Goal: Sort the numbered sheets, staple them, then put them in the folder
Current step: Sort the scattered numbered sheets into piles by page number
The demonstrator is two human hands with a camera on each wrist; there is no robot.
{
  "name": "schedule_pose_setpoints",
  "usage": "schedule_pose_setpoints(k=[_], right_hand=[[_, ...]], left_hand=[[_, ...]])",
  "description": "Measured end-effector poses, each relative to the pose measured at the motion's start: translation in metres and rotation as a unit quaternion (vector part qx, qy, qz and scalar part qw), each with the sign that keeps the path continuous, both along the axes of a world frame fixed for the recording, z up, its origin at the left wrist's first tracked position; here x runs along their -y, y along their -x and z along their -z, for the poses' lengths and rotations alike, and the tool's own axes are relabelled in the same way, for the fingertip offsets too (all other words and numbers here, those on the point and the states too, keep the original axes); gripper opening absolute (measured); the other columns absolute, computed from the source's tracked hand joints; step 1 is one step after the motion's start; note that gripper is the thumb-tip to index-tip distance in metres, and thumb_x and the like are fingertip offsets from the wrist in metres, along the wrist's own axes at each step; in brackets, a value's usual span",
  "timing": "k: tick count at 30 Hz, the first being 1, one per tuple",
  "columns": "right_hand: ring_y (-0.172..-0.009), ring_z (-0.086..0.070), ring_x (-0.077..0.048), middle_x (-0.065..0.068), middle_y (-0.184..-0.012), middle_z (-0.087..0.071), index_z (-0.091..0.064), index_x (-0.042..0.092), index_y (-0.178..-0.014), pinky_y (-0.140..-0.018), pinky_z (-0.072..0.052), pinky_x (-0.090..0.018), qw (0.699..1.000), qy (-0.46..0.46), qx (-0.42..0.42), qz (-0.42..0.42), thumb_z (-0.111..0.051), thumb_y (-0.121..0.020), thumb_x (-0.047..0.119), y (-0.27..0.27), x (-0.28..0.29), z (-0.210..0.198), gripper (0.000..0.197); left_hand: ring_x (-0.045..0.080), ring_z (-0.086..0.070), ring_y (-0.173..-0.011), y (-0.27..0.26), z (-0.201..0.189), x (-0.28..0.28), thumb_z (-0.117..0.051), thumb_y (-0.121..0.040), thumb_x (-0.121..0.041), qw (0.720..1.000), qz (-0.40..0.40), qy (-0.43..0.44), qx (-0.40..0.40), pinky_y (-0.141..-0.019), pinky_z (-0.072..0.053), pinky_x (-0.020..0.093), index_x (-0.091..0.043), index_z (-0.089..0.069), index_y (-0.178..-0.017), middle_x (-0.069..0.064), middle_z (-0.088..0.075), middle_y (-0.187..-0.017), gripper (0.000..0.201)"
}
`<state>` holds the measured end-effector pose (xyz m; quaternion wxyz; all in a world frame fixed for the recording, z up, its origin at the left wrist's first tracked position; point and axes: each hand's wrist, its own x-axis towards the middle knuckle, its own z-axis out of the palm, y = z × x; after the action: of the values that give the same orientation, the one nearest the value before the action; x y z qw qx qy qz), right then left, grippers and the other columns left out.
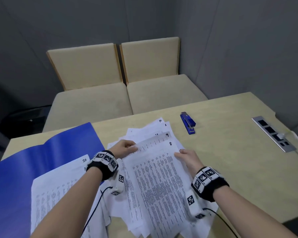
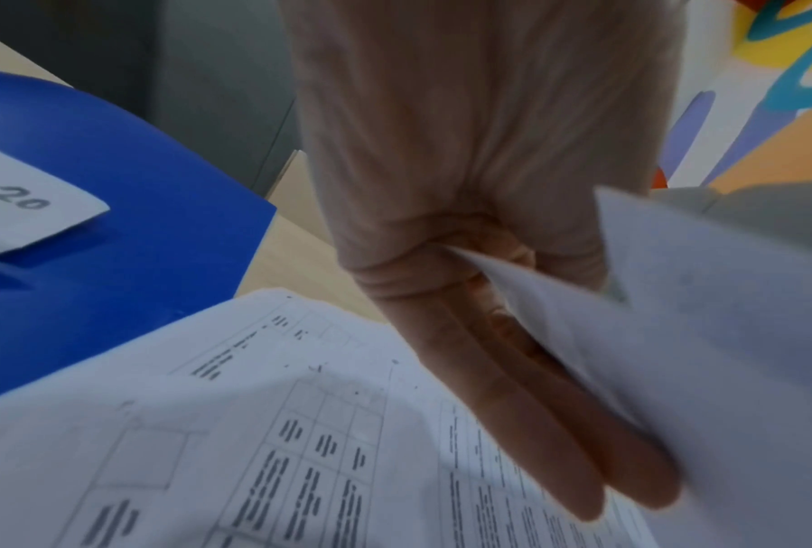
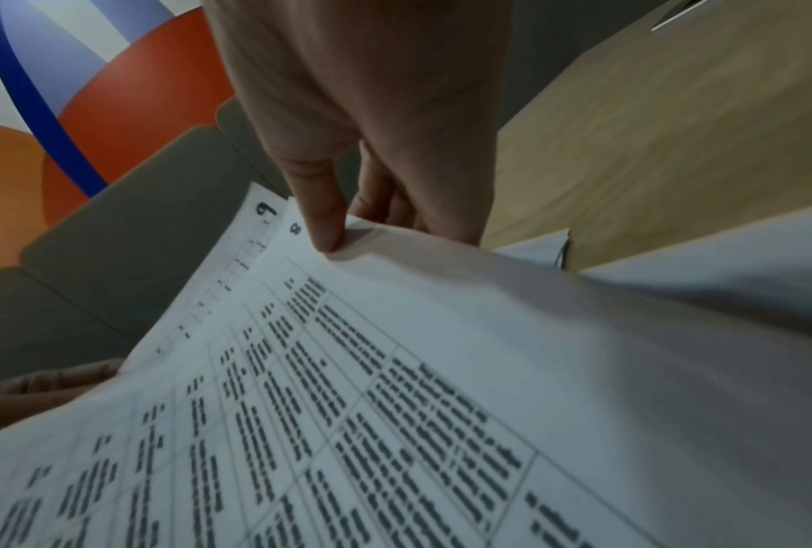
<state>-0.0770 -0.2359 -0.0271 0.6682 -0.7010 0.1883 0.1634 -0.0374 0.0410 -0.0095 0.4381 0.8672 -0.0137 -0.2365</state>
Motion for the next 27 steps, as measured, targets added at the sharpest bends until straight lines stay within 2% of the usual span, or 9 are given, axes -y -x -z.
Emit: schedule_pose_setpoints(k=[2,4,7,9,12,16,20,23,27], right_hand=[[-0.078,-0.053,-0.021,-0.01,-0.075,-0.056,-0.056,0.009,-0.067,-0.072,-0.041,-0.032,1.0,0.029,0.005,-0.011,-0.066,-0.076,0.005,-0.005,0.004,0.013,0.014],[-0.087,-0.059,-0.026,-0.012,-0.09,-0.063,-0.059,0.01,-0.085,-0.082,-0.048,-0.035,0.995,0.097,0.013,-0.015,-0.061,-0.079,-0.002,-0.008,0.008,0.018,0.013],[-0.095,-0.059,-0.026,-0.006,-0.103,-0.06,-0.047,0.015,-0.105,-0.088,-0.049,-0.038,0.983,0.181,0.01,-0.009,-0.058,-0.079,-0.003,-0.011,0.028,0.026,0.033],[-0.102,-0.057,-0.026,-0.006,-0.111,-0.058,-0.046,0.013,-0.116,-0.088,-0.045,-0.034,0.973,0.229,-0.01,-0.001,-0.054,-0.081,-0.004,-0.016,0.054,0.03,0.039],[-0.108,-0.056,-0.033,-0.017,-0.122,-0.059,-0.051,0.005,-0.122,-0.088,-0.042,-0.032,0.938,0.345,-0.046,-0.009,-0.049,-0.085,-0.002,-0.026,0.108,0.032,0.038],[-0.083,-0.05,-0.03,-0.023,-0.113,-0.061,-0.053,0.003,-0.11,-0.074,-0.038,-0.03,0.899,0.427,-0.093,-0.009,-0.045,-0.088,-0.002,-0.037,0.174,0.025,0.025],[-0.079,-0.053,-0.034,-0.02,-0.097,-0.058,-0.051,0.002,-0.115,-0.07,-0.043,-0.034,0.873,0.475,-0.113,0.018,-0.045,-0.087,-0.001,-0.052,0.22,0.023,0.029],[-0.096,-0.056,-0.04,-0.027,-0.115,-0.057,-0.044,0.001,-0.126,-0.084,-0.048,-0.041,0.858,0.494,-0.137,0.037,-0.049,-0.086,0.002,-0.058,0.236,0.022,0.04],[-0.129,-0.033,-0.038,-0.022,-0.143,-0.029,-0.028,0.015,-0.139,-0.106,-0.027,-0.053,0.825,0.552,-0.12,0.021,-0.057,-0.085,0.014,-0.063,0.205,0.016,0.062]], left_hand=[[0.011,-0.032,-0.048,0.002,0.004,0.001,-0.058,-0.093,-0.029,1.0,0.006,-0.003,-0.015,-0.044,-0.026,0.019,-0.017,-0.06,-0.079,-0.006,-0.036,-0.055,0.019],[0.014,-0.041,-0.053,0.003,0.009,0.008,-0.056,-0.093,-0.034,1.0,-0.002,-0.001,-0.023,-0.049,-0.033,0.022,-0.018,-0.064,-0.084,-0.001,-0.048,-0.061,0.02],[0.021,-0.057,-0.085,0.005,0.025,0.026,-0.047,-0.098,-0.033,0.99,-0.012,-0.128,0.058,-0.074,-0.043,0.028,-0.014,-0.063,-0.11,0.007,-0.064,-0.103,0.027],[0.026,-0.052,-0.107,0.008,0.037,0.039,-0.047,-0.096,-0.026,0.968,0.019,-0.229,0.103,-0.088,-0.045,0.035,-0.016,-0.053,-0.124,0.01,-0.051,-0.123,0.03],[0.027,-0.038,-0.124,0.013,0.048,0.056,-0.057,-0.088,-0.031,0.938,0.055,-0.323,0.111,-0.098,-0.041,0.043,-0.02,-0.037,-0.136,0.008,-0.035,-0.137,0.053],[0.026,-0.013,-0.144,0.007,0.056,0.063,-0.066,-0.079,-0.049,0.925,0.084,-0.361,0.077,-0.115,-0.016,0.055,-0.021,-0.011,-0.149,0.004,-0.011,-0.156,0.093],[0.026,-0.004,-0.147,-0.001,0.06,0.061,-0.069,-0.074,-0.057,0.921,0.102,-0.375,0.034,-0.116,-0.009,0.058,-0.021,0.005,-0.15,0.003,0.0,-0.159,0.112],[0.028,-0.012,-0.144,-0.004,0.06,0.062,-0.074,-0.068,-0.057,0.922,0.094,-0.375,0.037,-0.115,-0.01,0.059,-0.022,0.002,-0.15,0.007,-0.01,-0.156,0.117],[0.027,-0.02,-0.141,-0.005,0.06,0.063,-0.074,-0.063,-0.061,0.913,0.089,-0.393,0.06,-0.116,-0.01,0.058,-0.024,0.001,-0.15,0.008,-0.017,-0.151,0.122]])
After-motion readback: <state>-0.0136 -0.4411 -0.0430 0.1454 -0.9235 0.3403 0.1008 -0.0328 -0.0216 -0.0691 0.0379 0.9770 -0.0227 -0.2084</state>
